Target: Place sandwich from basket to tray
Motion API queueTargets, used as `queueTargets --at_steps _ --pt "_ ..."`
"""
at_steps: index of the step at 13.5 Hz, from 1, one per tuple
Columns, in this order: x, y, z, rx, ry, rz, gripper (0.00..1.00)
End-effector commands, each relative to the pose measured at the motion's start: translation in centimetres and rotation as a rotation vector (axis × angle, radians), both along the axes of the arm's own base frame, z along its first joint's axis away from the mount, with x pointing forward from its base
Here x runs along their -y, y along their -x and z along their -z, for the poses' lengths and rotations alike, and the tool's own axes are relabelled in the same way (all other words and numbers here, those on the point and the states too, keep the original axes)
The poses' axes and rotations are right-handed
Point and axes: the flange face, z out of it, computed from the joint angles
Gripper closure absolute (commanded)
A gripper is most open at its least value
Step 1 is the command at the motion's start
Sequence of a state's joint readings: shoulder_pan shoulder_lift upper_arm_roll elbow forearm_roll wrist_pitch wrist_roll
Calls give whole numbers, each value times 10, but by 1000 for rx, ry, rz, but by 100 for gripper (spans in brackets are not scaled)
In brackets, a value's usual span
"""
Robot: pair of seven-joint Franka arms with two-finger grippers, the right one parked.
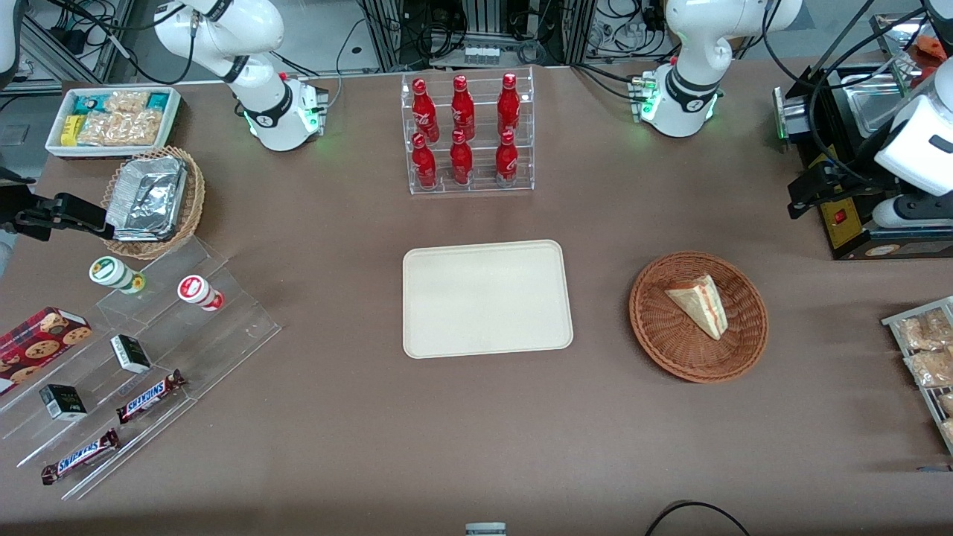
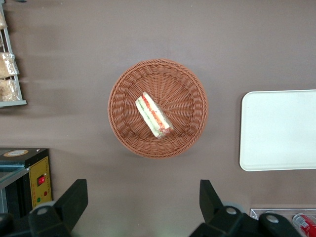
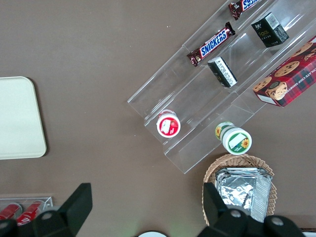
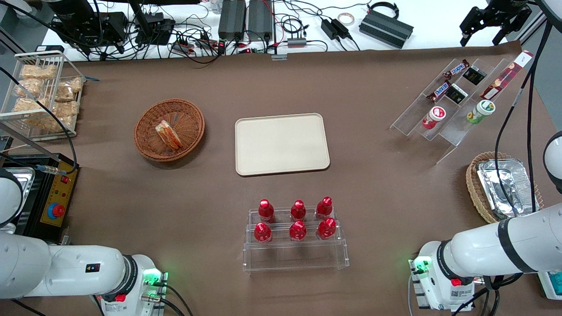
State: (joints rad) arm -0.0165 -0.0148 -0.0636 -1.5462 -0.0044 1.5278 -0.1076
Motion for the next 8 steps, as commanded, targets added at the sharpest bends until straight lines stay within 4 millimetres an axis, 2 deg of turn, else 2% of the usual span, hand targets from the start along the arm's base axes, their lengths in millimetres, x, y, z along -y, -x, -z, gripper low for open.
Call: queueTargets --at_steps 1,3,5,8 --pt "-4 -1 -6 -11 -3 6 0" --pt "-6 -1 -5 -12 -18 6 0" --pt "-10 -5 5 -24 -64 3 0" --pt "-8 -29 50 -66 -76 -66 0"
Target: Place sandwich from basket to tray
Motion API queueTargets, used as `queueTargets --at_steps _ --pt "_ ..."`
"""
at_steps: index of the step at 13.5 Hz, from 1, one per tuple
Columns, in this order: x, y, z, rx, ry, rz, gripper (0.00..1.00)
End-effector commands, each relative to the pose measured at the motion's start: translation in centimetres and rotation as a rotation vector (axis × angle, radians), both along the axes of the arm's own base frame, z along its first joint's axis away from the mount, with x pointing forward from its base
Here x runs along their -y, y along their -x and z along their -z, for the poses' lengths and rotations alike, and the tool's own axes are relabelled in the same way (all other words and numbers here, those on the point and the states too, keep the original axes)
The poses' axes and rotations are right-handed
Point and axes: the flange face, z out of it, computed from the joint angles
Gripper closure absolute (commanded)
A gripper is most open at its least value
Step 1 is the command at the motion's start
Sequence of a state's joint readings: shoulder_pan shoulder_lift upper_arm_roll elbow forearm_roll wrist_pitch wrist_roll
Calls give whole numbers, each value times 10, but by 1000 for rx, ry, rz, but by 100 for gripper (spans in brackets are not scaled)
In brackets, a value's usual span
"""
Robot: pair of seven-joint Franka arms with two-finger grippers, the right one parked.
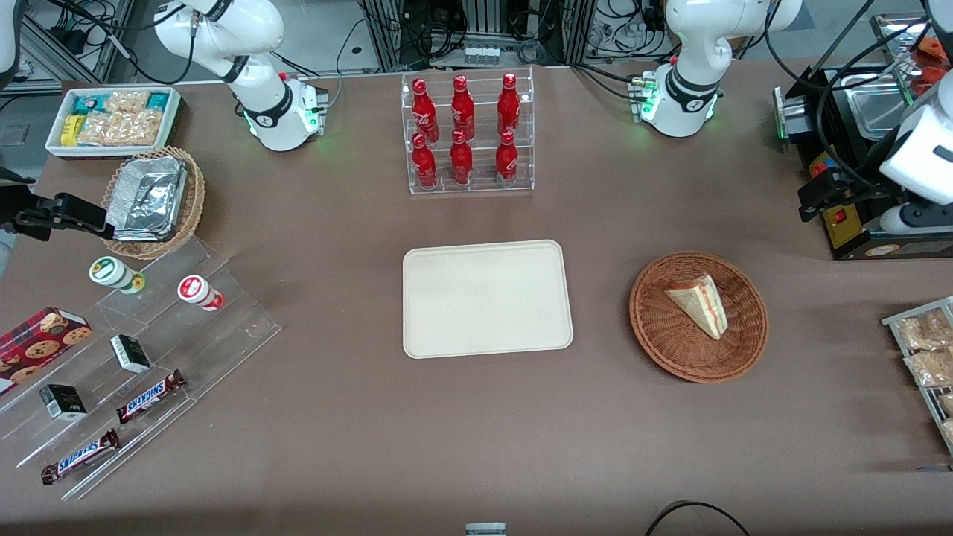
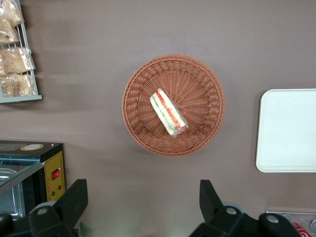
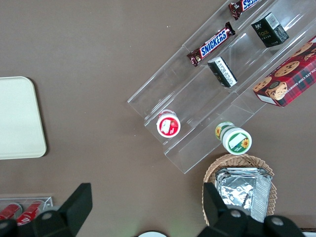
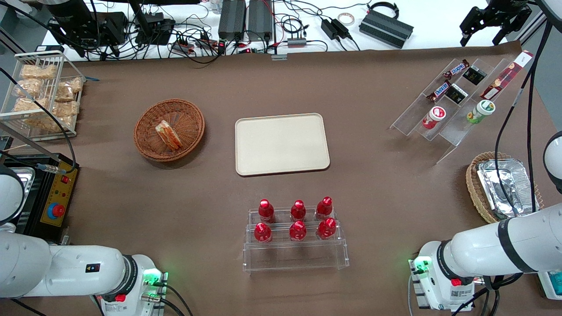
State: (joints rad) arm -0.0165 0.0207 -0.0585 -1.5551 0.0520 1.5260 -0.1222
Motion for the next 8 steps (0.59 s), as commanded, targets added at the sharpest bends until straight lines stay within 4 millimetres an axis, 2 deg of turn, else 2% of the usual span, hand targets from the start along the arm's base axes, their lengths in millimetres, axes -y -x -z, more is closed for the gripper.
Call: queueTargets --at_steps 1,3,5,8 --pt "4 -24 41 -18 -19 -72 0" --pt "6 -31 79 38 -3 -82 0" --pt "10 -34 126 80 4 -151 0" --pt "15 -24 190 124 18 -314 0"
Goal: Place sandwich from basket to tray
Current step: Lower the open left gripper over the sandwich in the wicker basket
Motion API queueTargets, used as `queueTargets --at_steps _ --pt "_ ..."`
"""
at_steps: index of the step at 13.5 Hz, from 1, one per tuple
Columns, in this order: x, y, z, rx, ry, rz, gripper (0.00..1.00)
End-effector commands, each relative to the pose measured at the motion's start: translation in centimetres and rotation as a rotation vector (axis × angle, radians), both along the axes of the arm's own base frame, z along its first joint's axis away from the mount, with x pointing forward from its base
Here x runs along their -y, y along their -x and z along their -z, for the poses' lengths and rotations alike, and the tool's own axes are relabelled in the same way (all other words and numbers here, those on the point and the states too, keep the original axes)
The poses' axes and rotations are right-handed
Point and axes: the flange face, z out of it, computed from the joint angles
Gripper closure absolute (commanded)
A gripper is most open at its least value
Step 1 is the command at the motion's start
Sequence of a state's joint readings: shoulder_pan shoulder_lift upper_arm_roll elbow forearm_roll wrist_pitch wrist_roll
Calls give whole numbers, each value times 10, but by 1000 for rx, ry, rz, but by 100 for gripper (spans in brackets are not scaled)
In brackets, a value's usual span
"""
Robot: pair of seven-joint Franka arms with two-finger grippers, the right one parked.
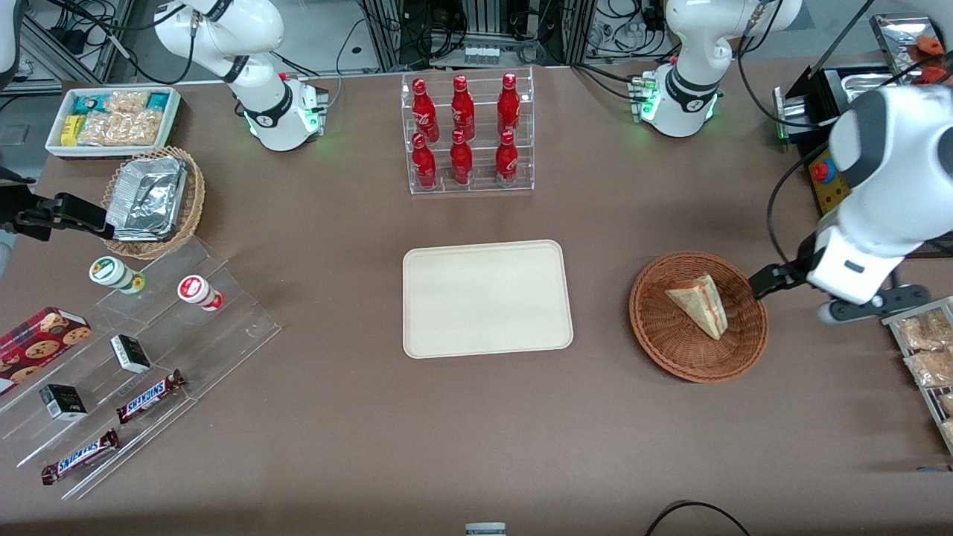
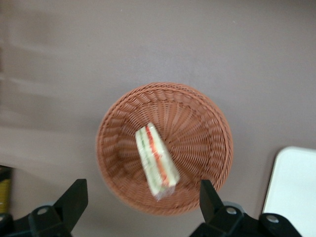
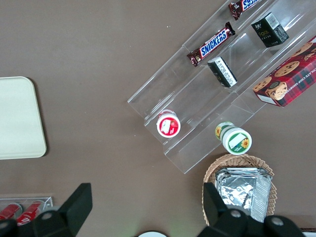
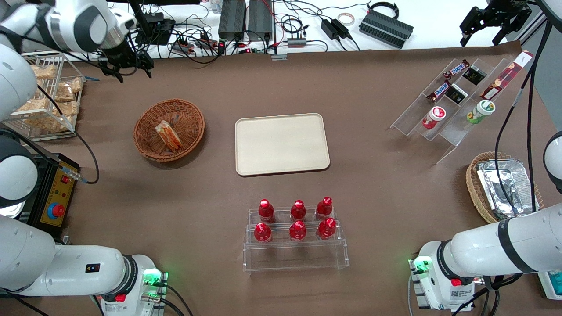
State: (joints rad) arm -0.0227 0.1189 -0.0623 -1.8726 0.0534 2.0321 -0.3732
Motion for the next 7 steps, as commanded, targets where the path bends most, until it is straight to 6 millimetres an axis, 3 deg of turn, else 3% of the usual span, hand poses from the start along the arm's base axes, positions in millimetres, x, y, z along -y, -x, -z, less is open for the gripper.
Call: queueTargets --at_steps 1,5,7 --pt "4 21 44 41 15 -151 0" --pt "7 44 101 102 57 -350 0" --pt "19 52 123 85 57 -337 0"
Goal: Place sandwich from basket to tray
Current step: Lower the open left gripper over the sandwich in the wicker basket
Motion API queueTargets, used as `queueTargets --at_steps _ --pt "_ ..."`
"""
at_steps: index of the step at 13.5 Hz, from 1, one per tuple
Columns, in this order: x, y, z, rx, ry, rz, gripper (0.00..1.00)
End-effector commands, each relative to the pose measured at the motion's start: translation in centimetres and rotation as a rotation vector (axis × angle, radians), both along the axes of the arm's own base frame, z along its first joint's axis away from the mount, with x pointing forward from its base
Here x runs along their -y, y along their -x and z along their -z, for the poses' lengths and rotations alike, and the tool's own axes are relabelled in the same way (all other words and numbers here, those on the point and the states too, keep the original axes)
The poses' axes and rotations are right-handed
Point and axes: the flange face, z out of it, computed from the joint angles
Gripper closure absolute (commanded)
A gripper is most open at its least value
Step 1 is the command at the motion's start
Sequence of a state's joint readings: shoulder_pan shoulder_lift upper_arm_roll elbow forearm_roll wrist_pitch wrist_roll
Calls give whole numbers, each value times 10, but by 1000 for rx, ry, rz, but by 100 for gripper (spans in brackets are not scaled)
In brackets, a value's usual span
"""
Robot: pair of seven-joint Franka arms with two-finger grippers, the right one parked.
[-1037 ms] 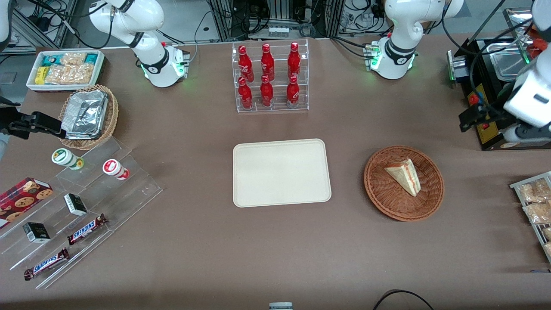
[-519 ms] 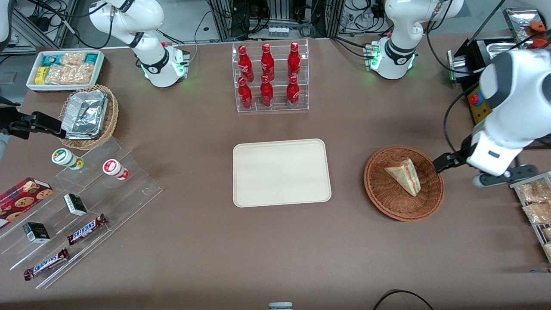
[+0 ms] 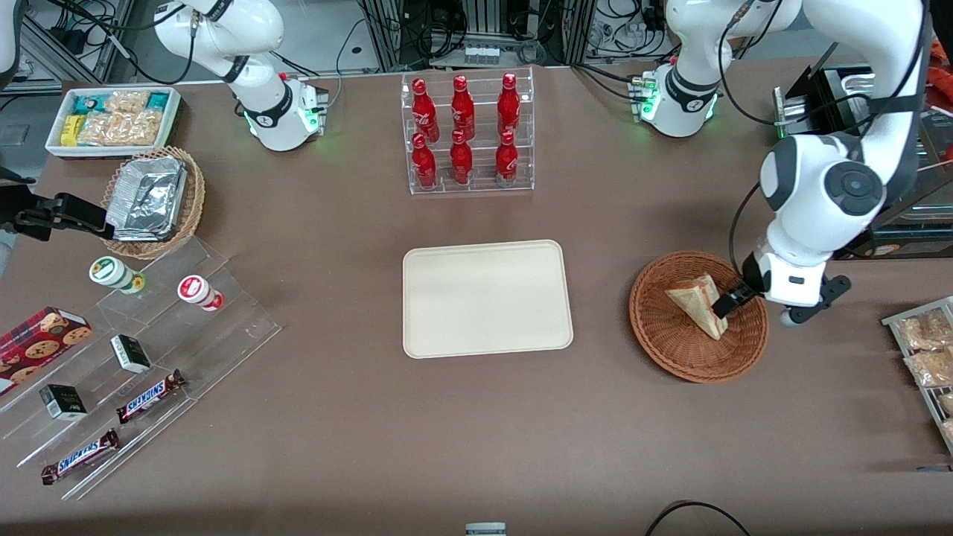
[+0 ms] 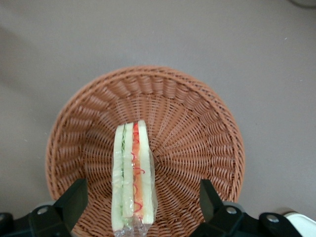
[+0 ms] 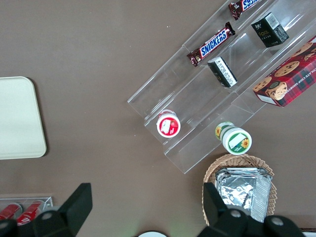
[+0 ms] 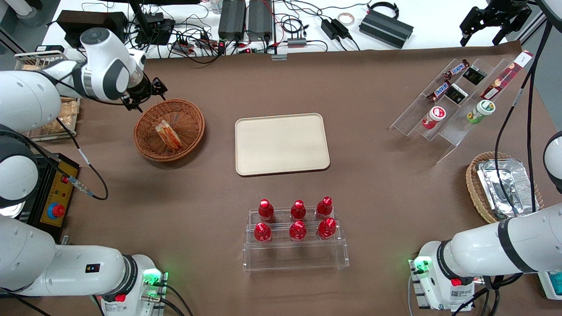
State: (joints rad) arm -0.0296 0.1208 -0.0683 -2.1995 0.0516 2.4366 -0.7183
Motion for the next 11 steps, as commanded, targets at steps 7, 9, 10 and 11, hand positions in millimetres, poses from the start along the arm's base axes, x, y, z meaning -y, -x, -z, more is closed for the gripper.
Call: queueTargets --at_steps 7,9,10,11 --pt "10 33 78 -14 19 -22 0" --pt "10 37 98 -7 25 -21 6" --pt "10 38 107 -10 27 -22 21" --pt "10 38 109 -14 26 -21 56"
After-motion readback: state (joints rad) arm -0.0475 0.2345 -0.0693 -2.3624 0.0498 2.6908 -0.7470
